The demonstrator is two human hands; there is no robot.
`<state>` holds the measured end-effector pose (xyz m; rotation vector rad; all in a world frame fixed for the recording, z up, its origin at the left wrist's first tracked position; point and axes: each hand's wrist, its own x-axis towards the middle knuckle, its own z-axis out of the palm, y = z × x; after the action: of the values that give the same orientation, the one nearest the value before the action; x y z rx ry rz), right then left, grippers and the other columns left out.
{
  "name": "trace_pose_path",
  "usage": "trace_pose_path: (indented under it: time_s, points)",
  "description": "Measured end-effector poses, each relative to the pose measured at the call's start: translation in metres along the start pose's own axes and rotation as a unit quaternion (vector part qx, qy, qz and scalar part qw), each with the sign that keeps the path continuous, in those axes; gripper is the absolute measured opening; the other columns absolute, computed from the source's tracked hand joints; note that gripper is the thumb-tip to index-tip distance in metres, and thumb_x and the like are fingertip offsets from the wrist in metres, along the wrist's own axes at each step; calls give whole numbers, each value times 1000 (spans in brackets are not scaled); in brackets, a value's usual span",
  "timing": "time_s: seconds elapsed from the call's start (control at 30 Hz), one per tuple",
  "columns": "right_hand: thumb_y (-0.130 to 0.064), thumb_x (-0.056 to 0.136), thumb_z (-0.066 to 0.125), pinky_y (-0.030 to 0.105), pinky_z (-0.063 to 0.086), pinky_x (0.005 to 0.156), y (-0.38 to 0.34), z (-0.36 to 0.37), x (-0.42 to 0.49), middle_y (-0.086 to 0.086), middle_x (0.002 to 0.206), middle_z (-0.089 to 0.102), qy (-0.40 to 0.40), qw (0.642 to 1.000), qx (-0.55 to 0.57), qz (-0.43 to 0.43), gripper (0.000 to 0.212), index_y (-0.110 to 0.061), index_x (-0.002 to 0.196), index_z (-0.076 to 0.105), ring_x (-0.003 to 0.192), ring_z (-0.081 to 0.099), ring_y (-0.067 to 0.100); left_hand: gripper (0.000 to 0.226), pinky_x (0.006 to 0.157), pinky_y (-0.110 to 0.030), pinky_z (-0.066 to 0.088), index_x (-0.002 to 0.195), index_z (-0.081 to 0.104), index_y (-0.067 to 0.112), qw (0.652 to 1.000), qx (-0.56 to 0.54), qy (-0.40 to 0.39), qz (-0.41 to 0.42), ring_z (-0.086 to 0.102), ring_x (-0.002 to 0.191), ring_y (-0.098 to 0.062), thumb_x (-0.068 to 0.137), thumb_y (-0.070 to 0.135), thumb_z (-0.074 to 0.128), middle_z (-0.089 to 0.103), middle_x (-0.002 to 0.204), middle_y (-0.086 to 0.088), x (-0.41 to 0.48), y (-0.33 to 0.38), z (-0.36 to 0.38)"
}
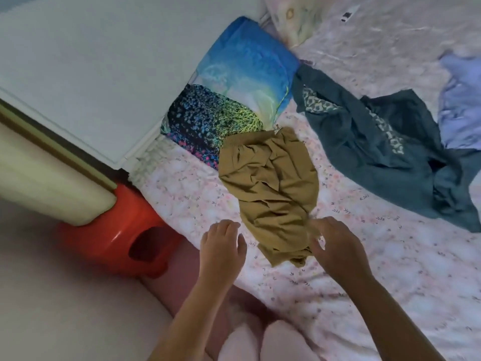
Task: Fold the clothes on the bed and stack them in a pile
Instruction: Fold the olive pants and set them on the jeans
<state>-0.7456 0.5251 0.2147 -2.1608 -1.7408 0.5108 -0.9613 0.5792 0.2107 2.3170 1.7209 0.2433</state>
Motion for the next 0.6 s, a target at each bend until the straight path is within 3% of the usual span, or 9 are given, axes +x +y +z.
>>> trace_pose_path:
  time_s: [0.13,0.27,0.5,0.6]
  points:
    - [-13,82,64,28,45,61,10,33,52,10,88,66,-9,997,24,73,18,-6,99,64,74,60,25,20,58,-30,52,91,65,7,1000,-13,-19,14,65,73,-22,79,19,54,68,86,-5,67,-24,30]
    - [-27,91,52,22,37,74,27,68,110,3,108,61,-32,991,37,123,29,-13,116,57,90,53,14,23,64,-32,53,95,64,3,999,-30,-29,3,66,77,-27,73,6,71,68,89,-11,127,-50,68]
    - [-33,90,52,17,41,78,37,138,230,-3,115,57,-33,995,42,82,34,-19,122,54,95,54,9,25,66,-39,53,99,61,1,999,-46,-24,-5,62,85,-37,78,13,58,64,94,-18,246,-98,140]
    - [-28,86,59,21,45,76,38,171,283,0,108,60,-13,999,29,24,32,-15,116,59,95,58,16,36,78,-42,50,116,57,1,997,-68,-11,-35,57,99,-38,82,12,62,59,109,-20,299,-117,170]
